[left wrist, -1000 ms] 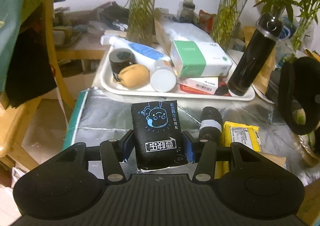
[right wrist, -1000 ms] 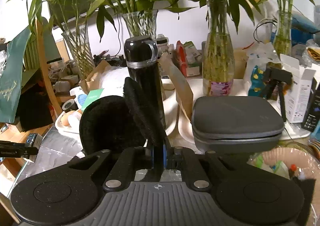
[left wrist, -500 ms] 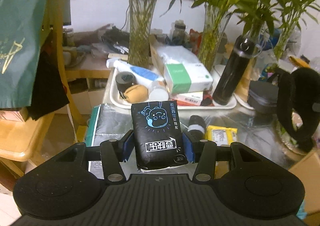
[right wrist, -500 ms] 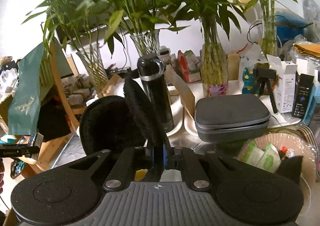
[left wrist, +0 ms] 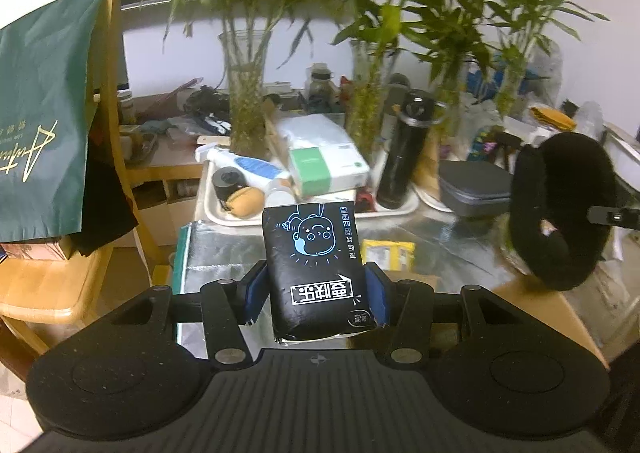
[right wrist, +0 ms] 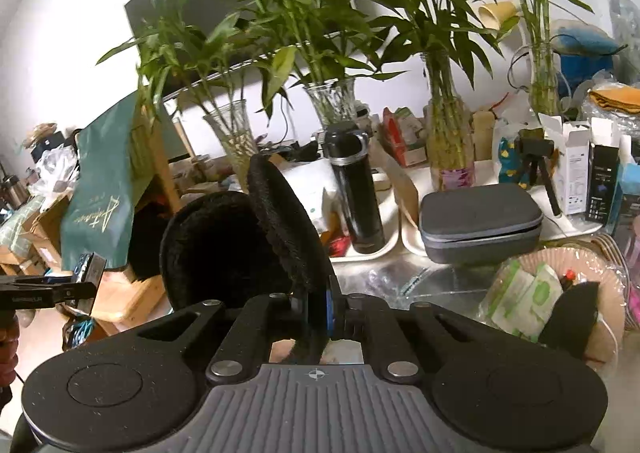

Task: Organize soft objects
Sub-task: 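Carry packet and cushion over the box and open both tools to drop them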

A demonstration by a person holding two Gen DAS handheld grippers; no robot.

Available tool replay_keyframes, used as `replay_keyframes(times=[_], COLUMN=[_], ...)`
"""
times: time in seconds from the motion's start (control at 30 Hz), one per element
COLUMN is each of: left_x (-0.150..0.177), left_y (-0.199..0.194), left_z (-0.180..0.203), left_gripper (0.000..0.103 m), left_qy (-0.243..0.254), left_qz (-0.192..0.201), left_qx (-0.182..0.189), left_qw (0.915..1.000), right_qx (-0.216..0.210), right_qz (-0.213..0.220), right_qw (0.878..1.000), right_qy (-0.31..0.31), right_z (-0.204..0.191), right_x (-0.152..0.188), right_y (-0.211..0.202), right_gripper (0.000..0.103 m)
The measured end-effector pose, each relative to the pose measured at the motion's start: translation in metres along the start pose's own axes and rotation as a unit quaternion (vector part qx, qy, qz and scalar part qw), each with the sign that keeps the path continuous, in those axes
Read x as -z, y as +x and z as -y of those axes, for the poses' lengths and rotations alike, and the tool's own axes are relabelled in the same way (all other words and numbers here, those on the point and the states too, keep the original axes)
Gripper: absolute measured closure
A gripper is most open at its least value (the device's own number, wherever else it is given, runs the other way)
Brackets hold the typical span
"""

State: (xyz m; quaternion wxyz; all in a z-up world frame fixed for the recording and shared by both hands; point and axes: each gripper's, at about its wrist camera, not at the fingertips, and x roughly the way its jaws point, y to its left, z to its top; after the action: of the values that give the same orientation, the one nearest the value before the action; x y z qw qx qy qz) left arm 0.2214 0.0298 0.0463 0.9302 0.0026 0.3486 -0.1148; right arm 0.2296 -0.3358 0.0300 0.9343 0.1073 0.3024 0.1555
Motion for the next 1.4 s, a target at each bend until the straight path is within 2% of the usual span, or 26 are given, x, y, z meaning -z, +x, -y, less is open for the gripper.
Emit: replay_keyframes(times=[0.2, 0.4, 0.5, 0.57, 0.63, 0.67, 0.7, 0.73, 1.07, 1.3, 1.37, 1.4], left_x=[0.013, 0.025, 0.031, 0.037, 0.043, 0.046, 0.049, 0.051, 0.076, 0.087, 0.089, 0.090], left_y=[-0.025, -0.021, -0.005, -0.001, -0.005, -0.008, -0.012, -0.017, -0.052, -0.066, -0.069, -0.070], left_z=[0.031, 0.054, 0.055, 0.049, 0.045, 0.043, 0.042, 0.040, 0.038, 0.031, 0.030, 0.030], left_gripper=[0.054, 0.054, 0.052, 0.051, 0.046, 0.040, 0.030, 0.026, 0.026, 0.026, 0.026, 0.026], left_qy=[0.016, 0.034, 0.023, -0.004, -0.022, -0.027, -0.031, -0.036, -0.028, -0.034, -0.031, -0.030], left_qz=[-0.004, -0.034, -0.072, -0.078, -0.066, -0.059, -0.052, -0.042, -0.014, -0.010, -0.008, -0.007], left_qx=[0.006, 0.023, 0.055, 0.064, 0.078, 0.080, 0.078, 0.074, 0.037, 0.051, 0.052, 0.051], left_qw=[0.9998, 0.9986, 0.9957, 0.9949, 0.9945, 0.9946, 0.9951, 0.9957, 0.9988, 0.9981, 0.9982, 0.9982], right_qx=[-0.031, -0.034, -0.039, -0.040, -0.041, -0.040, -0.039, -0.038, -0.025, -0.017, -0.014, -0.012], right_qz=[-0.004, -0.007, -0.012, -0.014, -0.015, -0.015, -0.015, -0.016, -0.018, -0.020, -0.033, -0.047], right_qw=[0.999, 0.999, 0.999, 0.999, 0.999, 0.999, 0.999, 0.999, 1.000, 0.999, 0.997, 0.997], right_qy=[0.013, -0.001, 0.004, 0.008, 0.008, 0.007, 0.007, 0.008, -0.006, -0.041, -0.061, -0.067], right_z=[-0.010, -0.022, -0.024, -0.024, -0.025, -0.025, -0.024, -0.024, -0.030, -0.051, -0.058, -0.060], right_x=[0.011, 0.025, 0.033, 0.038, 0.041, 0.043, 0.045, 0.046, 0.053, 0.051, 0.053, 0.054], right_y=[-0.025, -0.039, -0.042, -0.045, -0.048, -0.050, -0.052, -0.053, -0.062, -0.057, -0.051, -0.046], right_gripper=[0.093, 0.093, 0.093, 0.093, 0.093, 0.093, 0.093, 0.093, 0.093, 0.092, 0.089, 0.082])
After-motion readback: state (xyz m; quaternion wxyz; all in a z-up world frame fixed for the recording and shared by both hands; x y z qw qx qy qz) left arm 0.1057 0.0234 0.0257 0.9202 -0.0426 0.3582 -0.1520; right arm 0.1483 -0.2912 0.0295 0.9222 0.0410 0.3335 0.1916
